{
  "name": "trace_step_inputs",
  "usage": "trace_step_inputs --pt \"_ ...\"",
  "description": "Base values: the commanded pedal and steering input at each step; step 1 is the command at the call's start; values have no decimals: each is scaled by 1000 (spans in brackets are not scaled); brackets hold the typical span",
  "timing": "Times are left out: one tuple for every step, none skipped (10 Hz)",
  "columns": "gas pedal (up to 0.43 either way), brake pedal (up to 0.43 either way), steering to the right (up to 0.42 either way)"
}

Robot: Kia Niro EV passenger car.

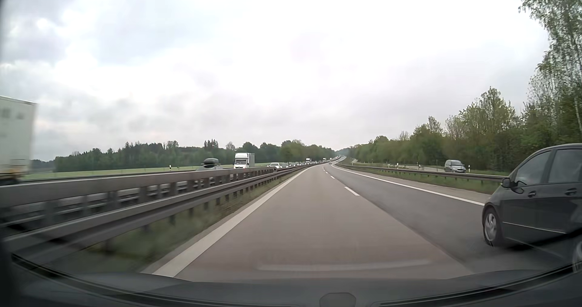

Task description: Follow the waypoints while adhering to traffic rules and regulations

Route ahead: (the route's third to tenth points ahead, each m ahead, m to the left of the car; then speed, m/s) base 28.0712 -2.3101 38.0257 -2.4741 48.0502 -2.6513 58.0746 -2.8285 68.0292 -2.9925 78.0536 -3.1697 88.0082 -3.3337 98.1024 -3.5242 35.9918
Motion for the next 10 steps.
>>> trace_step_inputs --pt "772 0 0" --pt "760 0 0" --pt "740 0 0" --pt "701 0 0" --pt "661 0 2" --pt "642 0 2" --pt "642 0 2" --pt "642 0 2" --pt "630 0 2" --pt "622 0 2"
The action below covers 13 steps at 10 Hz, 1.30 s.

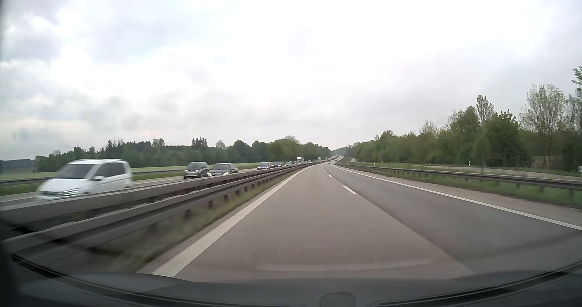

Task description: Follow the waypoints while adhering to traffic rules and regulations

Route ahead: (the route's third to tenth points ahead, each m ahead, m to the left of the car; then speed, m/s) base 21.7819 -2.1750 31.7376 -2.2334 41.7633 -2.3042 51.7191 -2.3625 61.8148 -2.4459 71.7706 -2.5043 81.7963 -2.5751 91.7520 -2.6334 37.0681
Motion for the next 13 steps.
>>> trace_step_inputs --pt "598 0 2" --pt "591 0 2" --pt "559 0 1" --pt "539 0 1" --pt "531 0 1" --pt "531 0 0" --pt "531 0 0" --pt "531 0 0" --pt "539 0 0" --pt "539 0 0" --pt "539 0 2" --pt "539 0 4" --pt "539 0 6"
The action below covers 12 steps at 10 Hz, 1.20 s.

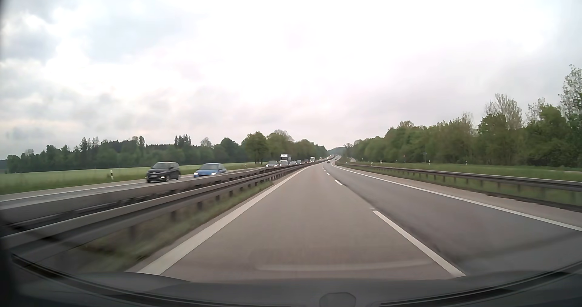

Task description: Follow the waypoints while adhering to traffic rules and regulations

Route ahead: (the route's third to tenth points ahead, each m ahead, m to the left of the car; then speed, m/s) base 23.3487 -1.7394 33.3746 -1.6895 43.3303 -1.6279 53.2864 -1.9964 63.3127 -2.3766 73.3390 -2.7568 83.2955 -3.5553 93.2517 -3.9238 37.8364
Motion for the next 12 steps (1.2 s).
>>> trace_step_inputs --pt "539 0 6" --pt "539 0 6" --pt "539 0 7" --pt "539 0 7" --pt "531 0 9" --pt "531 0 10" --pt "520 0 10" --pt "520 0 10" --pt "520 0 9" --pt "520 0 8" --pt "520 0 7" --pt "512 0 5"
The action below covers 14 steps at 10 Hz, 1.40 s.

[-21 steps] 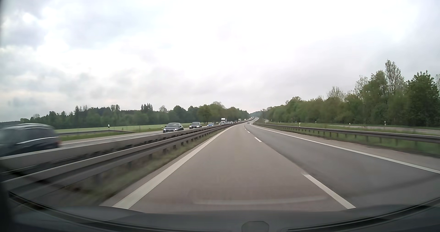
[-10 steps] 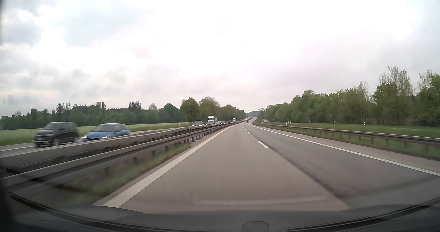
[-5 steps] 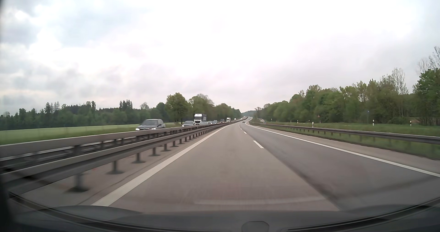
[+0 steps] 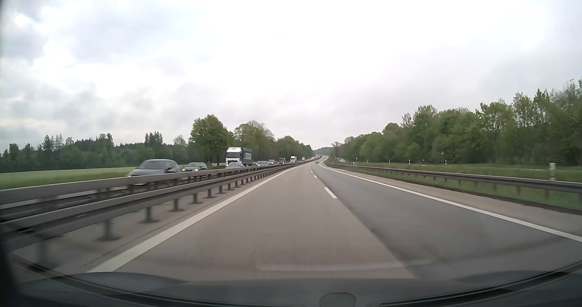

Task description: Follow the waypoints while adhering to traffic rules and regulations

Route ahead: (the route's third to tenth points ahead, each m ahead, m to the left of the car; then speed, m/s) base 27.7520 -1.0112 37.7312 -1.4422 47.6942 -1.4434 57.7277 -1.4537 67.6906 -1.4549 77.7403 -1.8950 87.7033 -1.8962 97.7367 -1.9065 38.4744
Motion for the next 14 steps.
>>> trace_step_inputs --pt "512 0 5" --pt "500 0 5" --pt "488 0 5" --pt "488 0 5" --pt "488 0 3" --pt "480 0 2" --pt "480 0 1" --pt "480 0 0" --pt "480 0 0" --pt "480 0 -1" --pt "480 0 -1" --pt "480 0 -1" --pt "480 0 -1" --pt "480 0 -2"
